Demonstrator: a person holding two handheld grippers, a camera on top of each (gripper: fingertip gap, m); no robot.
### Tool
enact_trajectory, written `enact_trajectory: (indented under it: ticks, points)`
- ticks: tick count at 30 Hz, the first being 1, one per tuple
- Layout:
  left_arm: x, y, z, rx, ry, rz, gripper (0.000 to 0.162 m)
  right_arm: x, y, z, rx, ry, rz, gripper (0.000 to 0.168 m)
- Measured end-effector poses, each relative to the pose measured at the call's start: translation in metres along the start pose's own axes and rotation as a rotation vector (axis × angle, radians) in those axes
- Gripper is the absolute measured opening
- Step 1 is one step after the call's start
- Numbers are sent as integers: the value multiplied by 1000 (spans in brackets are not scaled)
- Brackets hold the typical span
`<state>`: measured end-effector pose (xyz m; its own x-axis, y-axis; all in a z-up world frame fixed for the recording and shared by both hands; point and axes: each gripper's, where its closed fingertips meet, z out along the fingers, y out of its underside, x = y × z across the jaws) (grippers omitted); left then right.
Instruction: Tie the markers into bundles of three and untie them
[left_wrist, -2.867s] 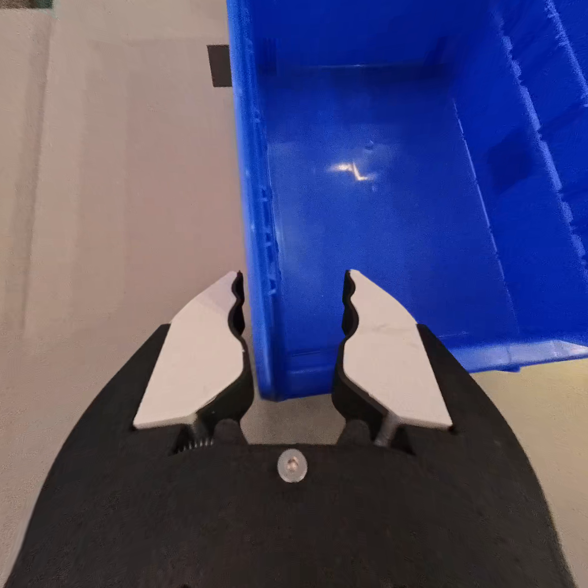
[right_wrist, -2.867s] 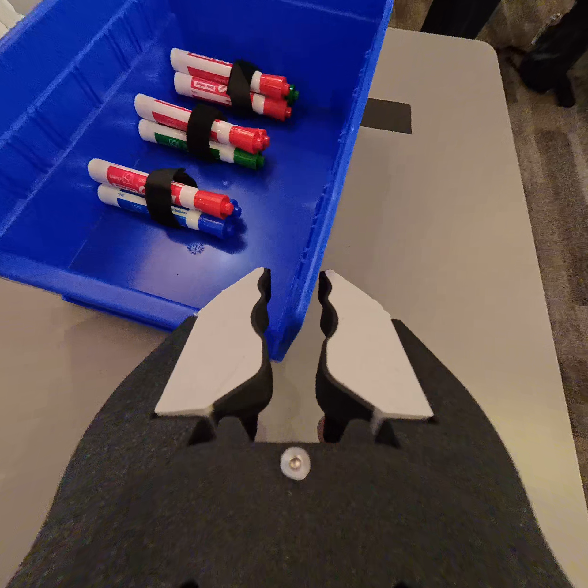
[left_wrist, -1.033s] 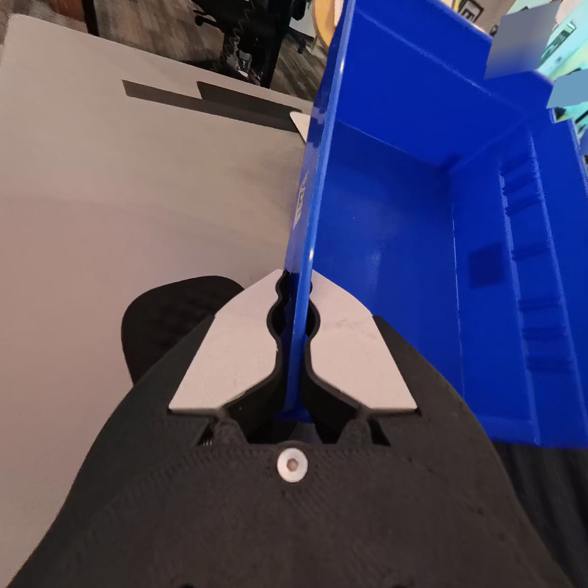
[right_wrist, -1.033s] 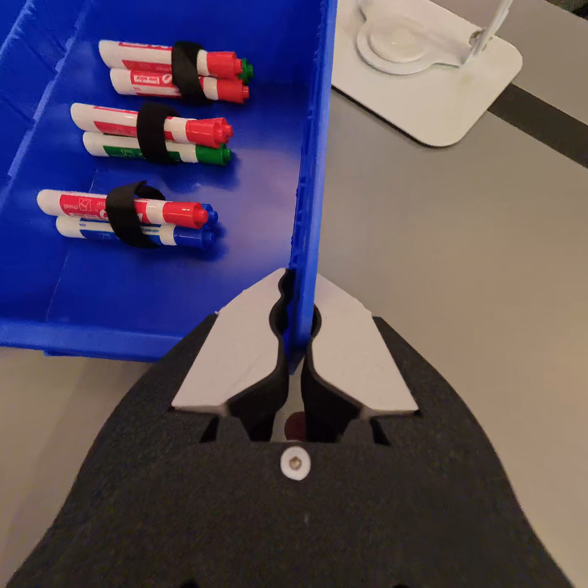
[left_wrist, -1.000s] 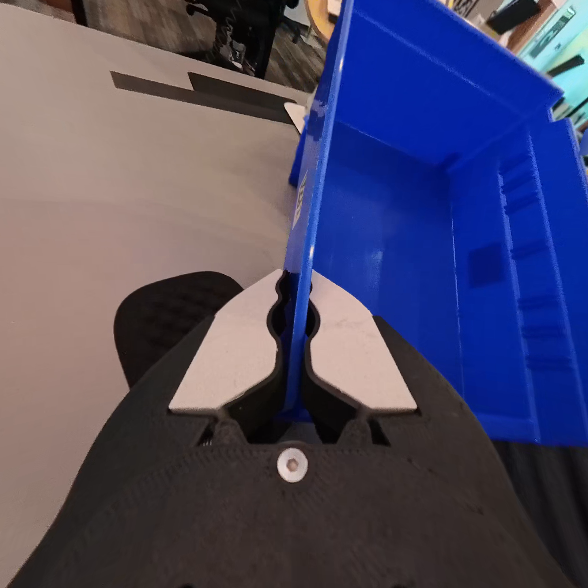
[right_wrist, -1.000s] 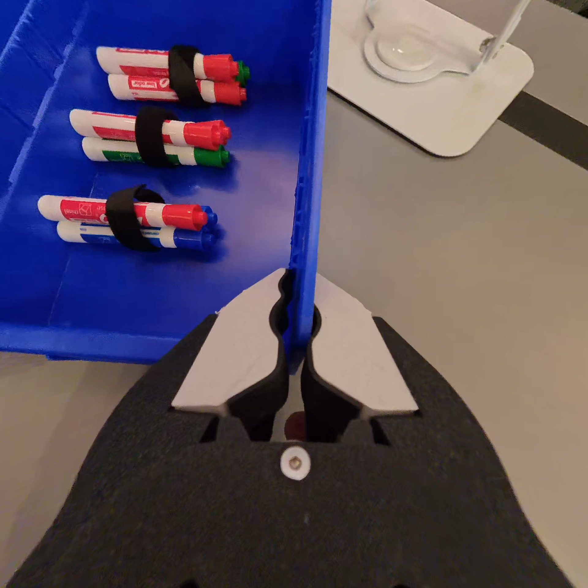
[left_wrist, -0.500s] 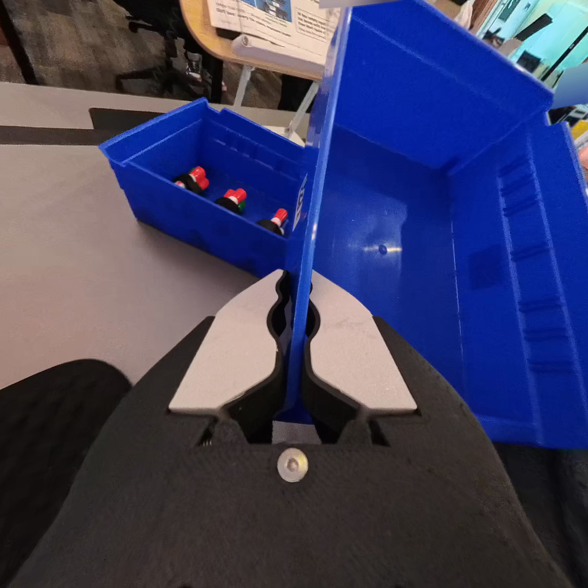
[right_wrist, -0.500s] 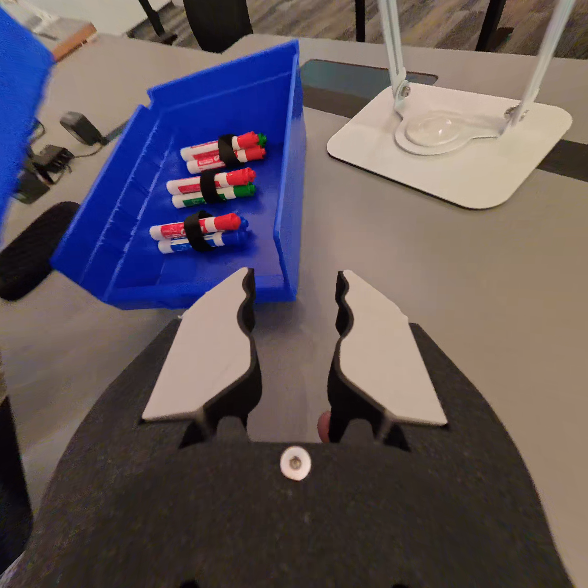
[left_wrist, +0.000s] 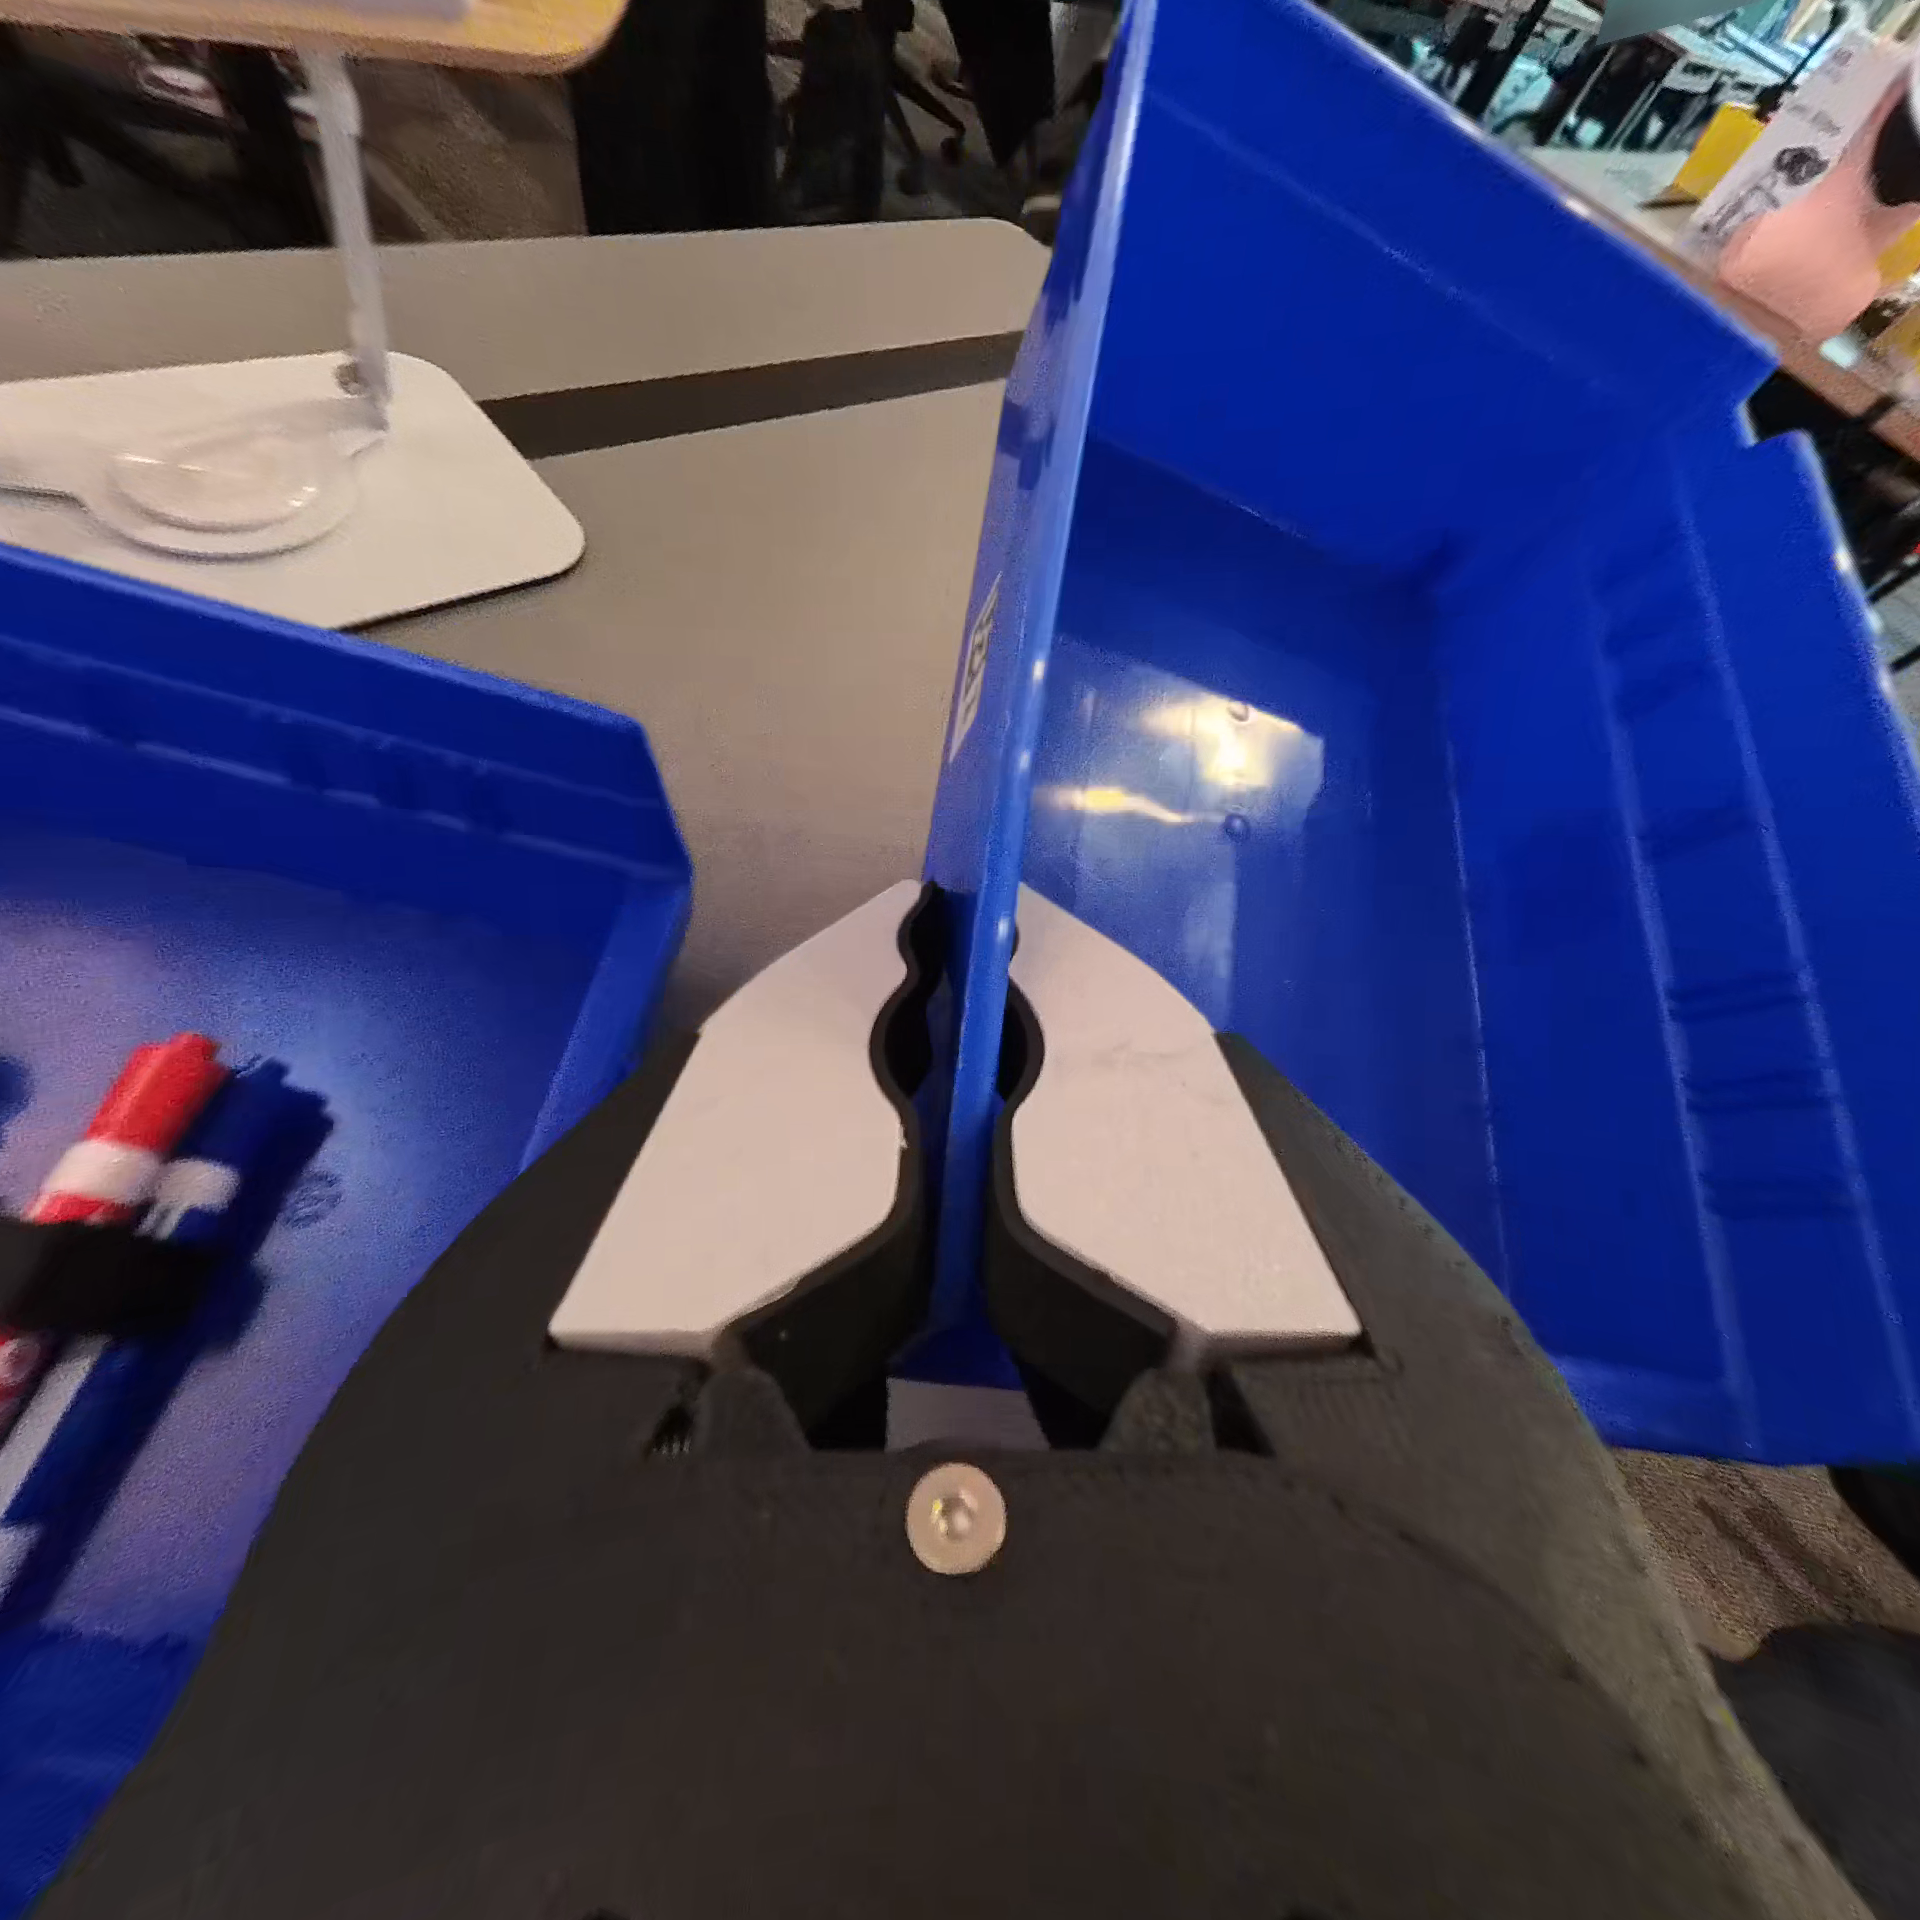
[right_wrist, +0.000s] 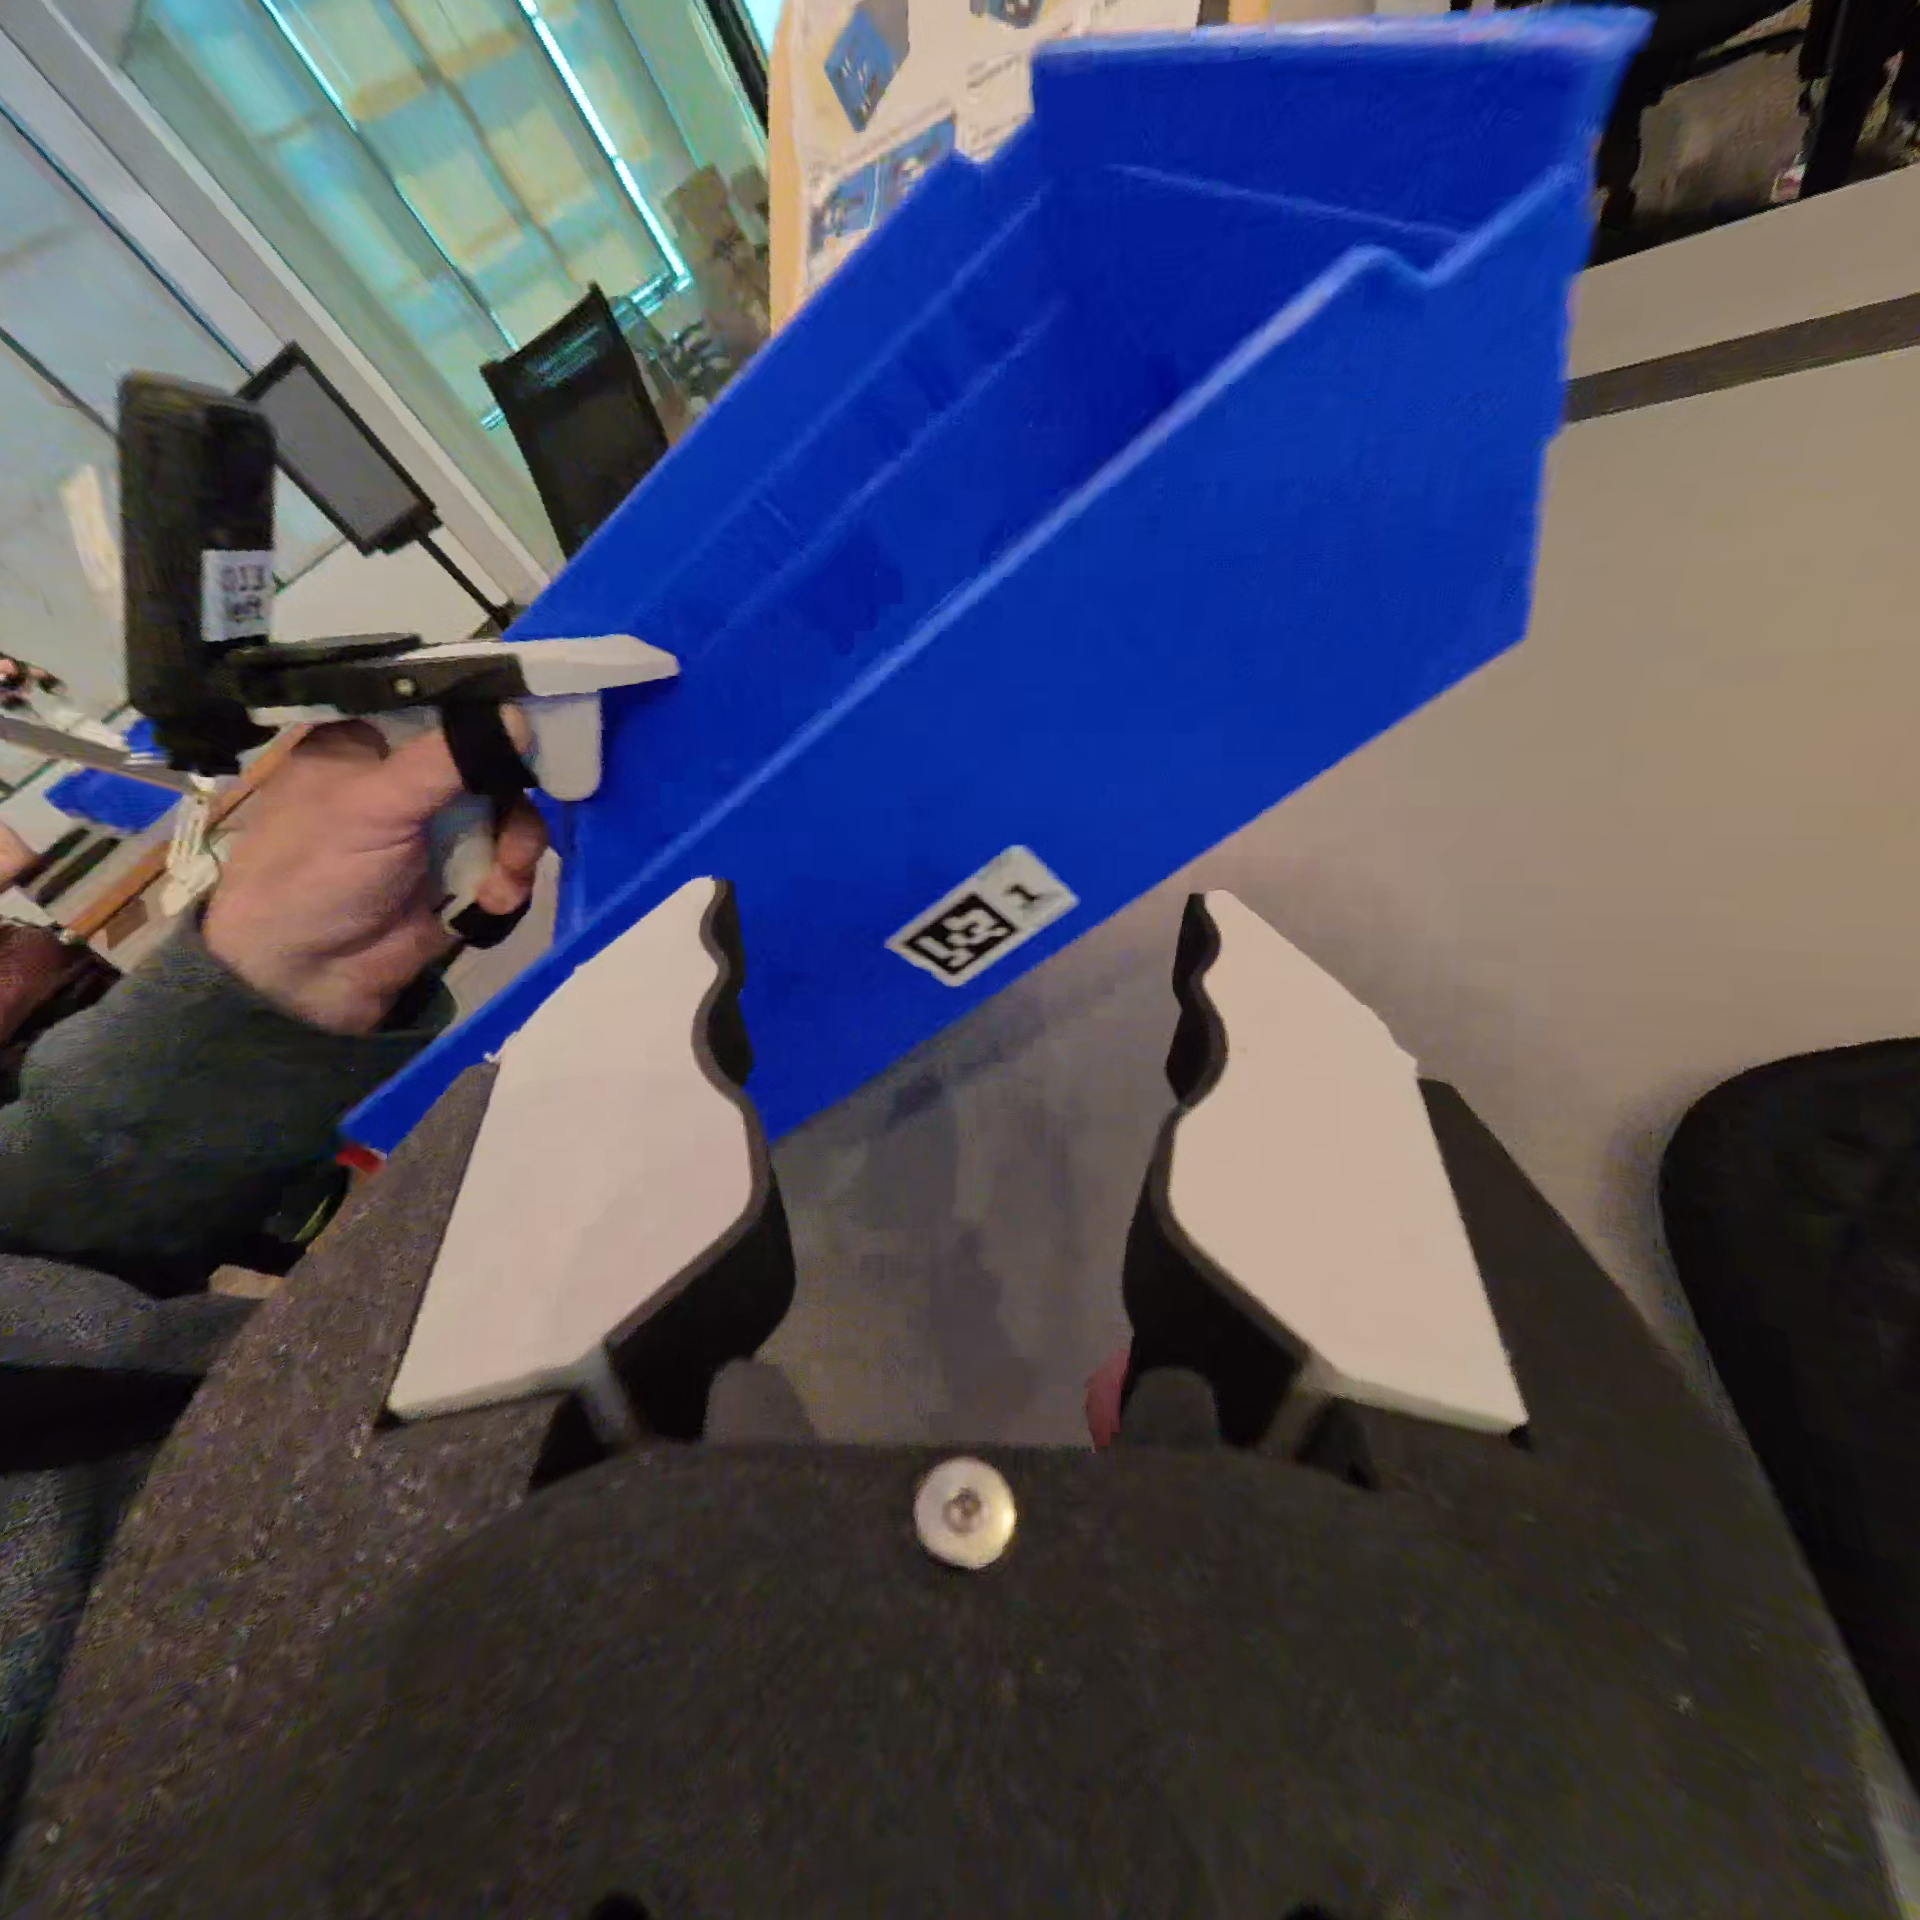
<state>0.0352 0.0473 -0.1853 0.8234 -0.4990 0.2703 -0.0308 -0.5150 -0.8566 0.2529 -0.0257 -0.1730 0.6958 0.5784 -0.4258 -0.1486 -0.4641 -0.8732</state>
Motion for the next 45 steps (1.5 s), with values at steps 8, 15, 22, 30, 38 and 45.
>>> enact_trajectory:
  ticks: [8, 15, 22, 30, 38, 45]
  points:
    - [9, 3, 89, -11, -39, 55, 6, 11, 31, 13, -89, 72, 45, 88]
    - [3, 17, 117, -24, -50, -17, 7, 51, 45, 44, -228, 177, -40, 41]
    - [0, 19, 134, -66, 20, -106, 30, 89, 23, 64, -341, 197, -84, 28]
    - [17, 12, 174, -64, 54, -167, 49, 171, -29, 88, -441, 272, -164, 11]
    - [25, -23, 232, 40, 65, -339, 60, 244, -71, 112, -519, 273, -253, 9]
    - [32, -40, 273, 73, 71, -414, 68, 294, -101, 134, -592, 257, -356, 8]
